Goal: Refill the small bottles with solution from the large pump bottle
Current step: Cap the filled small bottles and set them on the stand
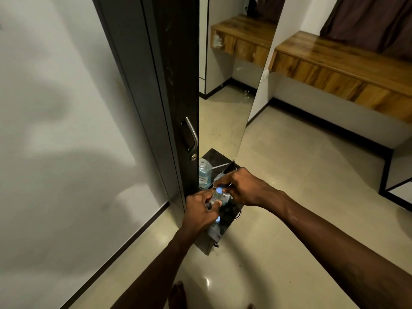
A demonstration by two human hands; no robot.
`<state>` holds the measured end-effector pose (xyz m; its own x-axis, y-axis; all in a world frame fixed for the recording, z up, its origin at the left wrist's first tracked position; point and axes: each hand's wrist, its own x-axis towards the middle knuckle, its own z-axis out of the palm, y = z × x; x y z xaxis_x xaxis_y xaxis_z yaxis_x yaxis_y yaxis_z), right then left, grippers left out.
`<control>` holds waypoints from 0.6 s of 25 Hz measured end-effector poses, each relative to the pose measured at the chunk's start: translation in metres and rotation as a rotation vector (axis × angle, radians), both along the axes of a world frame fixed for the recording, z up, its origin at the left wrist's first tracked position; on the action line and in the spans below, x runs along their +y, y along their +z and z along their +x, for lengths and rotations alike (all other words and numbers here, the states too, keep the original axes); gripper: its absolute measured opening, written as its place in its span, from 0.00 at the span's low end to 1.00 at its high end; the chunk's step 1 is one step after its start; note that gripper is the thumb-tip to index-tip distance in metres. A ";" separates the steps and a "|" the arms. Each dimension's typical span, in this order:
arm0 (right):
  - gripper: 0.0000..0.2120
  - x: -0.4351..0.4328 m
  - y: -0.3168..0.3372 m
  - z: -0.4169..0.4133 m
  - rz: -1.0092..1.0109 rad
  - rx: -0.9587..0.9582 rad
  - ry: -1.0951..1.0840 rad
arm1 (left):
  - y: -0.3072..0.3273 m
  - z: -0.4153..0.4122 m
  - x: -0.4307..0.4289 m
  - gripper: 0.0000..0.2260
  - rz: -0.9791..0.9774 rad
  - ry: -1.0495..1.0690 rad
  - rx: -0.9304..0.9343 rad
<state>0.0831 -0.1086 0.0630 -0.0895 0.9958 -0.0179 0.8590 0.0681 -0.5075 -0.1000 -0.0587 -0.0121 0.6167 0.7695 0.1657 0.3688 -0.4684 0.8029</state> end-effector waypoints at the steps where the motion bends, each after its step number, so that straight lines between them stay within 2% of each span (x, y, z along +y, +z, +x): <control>1: 0.18 -0.001 0.003 0.001 -0.001 0.006 0.021 | 0.001 0.000 0.002 0.11 -0.034 -0.021 0.025; 4: 0.21 -0.001 0.016 0.004 0.005 0.013 0.087 | 0.009 0.002 0.002 0.12 -0.099 -0.063 0.069; 7: 0.23 -0.001 0.028 0.007 -0.040 -0.017 0.101 | 0.014 0.003 0.001 0.10 -0.079 -0.074 0.060; 9: 0.11 0.001 0.029 0.003 -0.068 -0.111 0.111 | 0.015 0.001 -0.001 0.10 -0.073 -0.065 0.036; 10: 0.08 0.002 0.029 -0.001 -0.068 -0.178 0.084 | 0.014 0.001 -0.001 0.11 -0.065 -0.055 0.022; 12: 0.27 0.004 0.028 -0.011 -0.054 -0.291 -0.047 | 0.012 0.000 -0.002 0.09 -0.053 -0.038 0.019; 13: 0.33 0.005 0.028 -0.013 -0.039 -0.293 -0.114 | 0.011 0.001 -0.002 0.06 -0.047 -0.026 0.031; 14: 0.34 0.006 0.025 -0.012 -0.007 -0.252 -0.146 | 0.010 0.001 0.000 0.05 -0.047 -0.013 0.042; 15: 0.29 0.006 0.024 -0.011 -0.016 -0.182 -0.142 | 0.012 0.000 0.001 0.06 -0.057 -0.002 0.041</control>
